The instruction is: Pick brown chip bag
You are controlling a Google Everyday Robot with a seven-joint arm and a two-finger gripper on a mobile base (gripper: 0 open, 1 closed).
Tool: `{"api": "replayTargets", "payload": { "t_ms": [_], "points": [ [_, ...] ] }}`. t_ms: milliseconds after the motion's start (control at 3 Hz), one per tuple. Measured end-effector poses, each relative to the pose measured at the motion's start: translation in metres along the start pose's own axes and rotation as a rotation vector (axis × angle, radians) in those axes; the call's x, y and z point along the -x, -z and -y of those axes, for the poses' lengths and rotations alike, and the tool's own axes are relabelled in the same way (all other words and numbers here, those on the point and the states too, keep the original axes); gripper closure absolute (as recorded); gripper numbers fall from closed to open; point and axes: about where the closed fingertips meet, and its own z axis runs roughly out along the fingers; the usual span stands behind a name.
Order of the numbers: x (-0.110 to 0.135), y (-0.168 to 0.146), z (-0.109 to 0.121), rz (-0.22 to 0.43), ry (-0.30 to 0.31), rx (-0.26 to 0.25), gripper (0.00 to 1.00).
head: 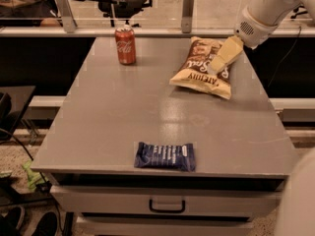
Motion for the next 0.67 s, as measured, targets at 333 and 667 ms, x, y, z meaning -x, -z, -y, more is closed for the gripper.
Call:
{"api": "replayTargets", "payload": {
  "t_ms": [333, 667],
  "points": [
    [0.034, -0.027, 0.023, -0.029, -0.126, -0.022, 0.00],
    [0.052, -0.042, 0.030, -0.038, -0.185, -0.027, 0.00]
  ]
}}
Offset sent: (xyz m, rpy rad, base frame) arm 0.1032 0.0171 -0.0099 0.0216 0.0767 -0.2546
